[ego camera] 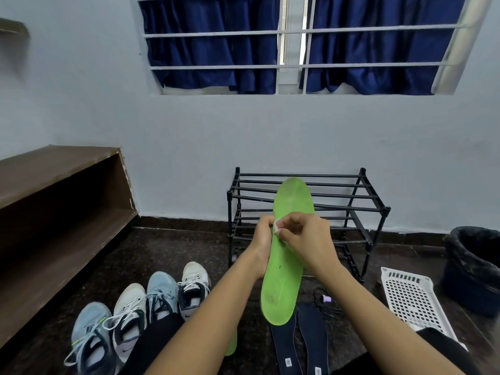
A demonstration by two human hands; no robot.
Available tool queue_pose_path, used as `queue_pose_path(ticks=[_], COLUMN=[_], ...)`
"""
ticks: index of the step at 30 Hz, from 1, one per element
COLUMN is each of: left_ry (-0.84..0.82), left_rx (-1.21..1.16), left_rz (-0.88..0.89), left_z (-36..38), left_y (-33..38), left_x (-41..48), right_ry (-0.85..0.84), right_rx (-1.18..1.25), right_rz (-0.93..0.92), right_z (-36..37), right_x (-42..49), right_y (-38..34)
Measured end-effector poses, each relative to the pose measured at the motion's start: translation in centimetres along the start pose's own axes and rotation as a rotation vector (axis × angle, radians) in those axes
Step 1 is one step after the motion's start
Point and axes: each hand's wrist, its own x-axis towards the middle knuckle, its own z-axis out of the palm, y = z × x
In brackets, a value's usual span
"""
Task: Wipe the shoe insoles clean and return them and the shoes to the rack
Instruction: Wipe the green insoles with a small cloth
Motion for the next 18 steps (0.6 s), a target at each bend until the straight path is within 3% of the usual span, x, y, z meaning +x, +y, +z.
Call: queue_pose_path(ticks=[5, 18], left_ry=[0.091, 0.042], left_rx=[-0.038, -0.003], left_rz=[0.030, 0.010], left_z=[-0.7, 1.0], left_y=[0.1, -1.2], left_x=[1.1, 1.0], right_ry=[-0.083, 0.085], right_rx=[-0.060, 0.016], right_rz=[-0.063, 0.010], right_z=[0.8, 0.2], right_x=[-1.0, 0.6], right_y=[-0.4, 1.1])
